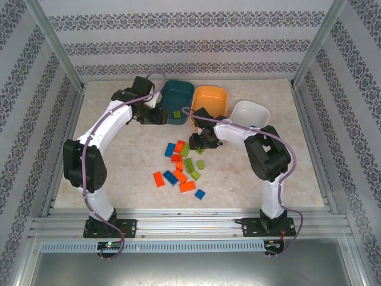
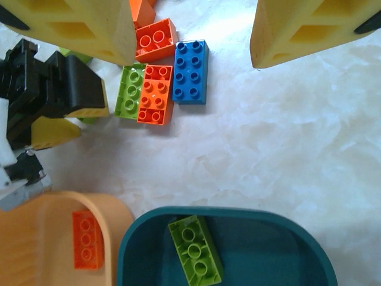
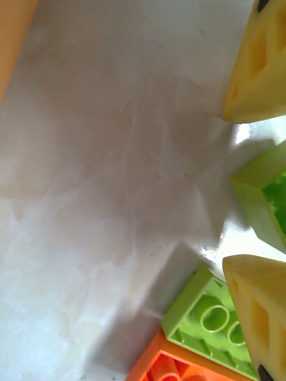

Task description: Sort the legos into containers by color

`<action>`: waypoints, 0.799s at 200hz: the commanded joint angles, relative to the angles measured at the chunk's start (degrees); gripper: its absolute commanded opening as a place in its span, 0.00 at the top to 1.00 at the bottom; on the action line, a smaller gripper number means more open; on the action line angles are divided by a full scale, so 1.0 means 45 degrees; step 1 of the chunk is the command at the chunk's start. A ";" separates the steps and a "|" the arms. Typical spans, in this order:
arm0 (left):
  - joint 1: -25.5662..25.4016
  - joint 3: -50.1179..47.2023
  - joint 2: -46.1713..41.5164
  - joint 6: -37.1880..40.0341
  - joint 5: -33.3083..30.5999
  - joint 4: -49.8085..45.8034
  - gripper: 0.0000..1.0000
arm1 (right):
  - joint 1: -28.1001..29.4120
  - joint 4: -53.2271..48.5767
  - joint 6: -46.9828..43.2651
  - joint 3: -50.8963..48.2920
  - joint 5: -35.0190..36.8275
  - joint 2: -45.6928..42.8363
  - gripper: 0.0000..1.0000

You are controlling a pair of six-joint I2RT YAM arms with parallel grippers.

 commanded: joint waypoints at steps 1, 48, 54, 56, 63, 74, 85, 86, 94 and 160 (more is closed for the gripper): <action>0.0274 -0.0449 -0.0625 -0.0143 0.0130 0.0660 0.46 | -0.0140 -0.0321 -0.0168 0.0179 -0.0004 0.0186 0.47; 0.0541 -0.1127 -0.0732 -0.0125 0.0406 0.1006 0.46 | -0.0160 -0.0262 -0.0042 -0.0331 0.0036 -0.0336 0.55; 0.0567 -0.1193 -0.0756 -0.0120 0.0441 0.1038 0.46 | -0.0169 -0.0260 -0.0011 -0.0387 0.0052 -0.0523 0.55; 0.0574 -0.1231 -0.0759 -0.0116 0.0444 0.1056 0.46 | -0.0162 -0.0262 0.0008 -0.0392 0.0039 -0.0582 0.55; 0.0604 -0.1277 -0.0780 -0.0130 0.0467 0.1108 0.46 | -0.0169 -0.0263 0.0041 -0.0427 0.0036 -0.0794 0.55; 0.0631 -0.1373 -0.0819 -0.0125 0.0532 0.1171 0.46 | -0.0177 -0.0280 0.0111 -0.0386 0.0001 -0.1123 0.55; 0.0651 -0.1426 -0.0849 -0.0125 0.0551 0.1198 0.46 | -0.0179 -0.0316 0.0162 -0.0302 -0.0051 -0.1388 0.55; 0.0650 -0.1429 -0.0854 -0.0120 0.0544 0.1199 0.46 | -0.0199 -0.0319 0.0153 -0.0289 -0.0067 -0.1411 0.55; 0.0672 -0.1477 -0.0859 -0.0128 0.0555 0.1220 0.46 | -0.0216 -0.0383 0.0214 -0.0175 -0.0126 -0.1554 0.55; 0.0796 -0.2142 -0.1207 -0.0113 0.0775 0.1548 0.45 | -0.0589 -0.2653 -0.1825 0.1247 -0.0933 -0.0731 0.36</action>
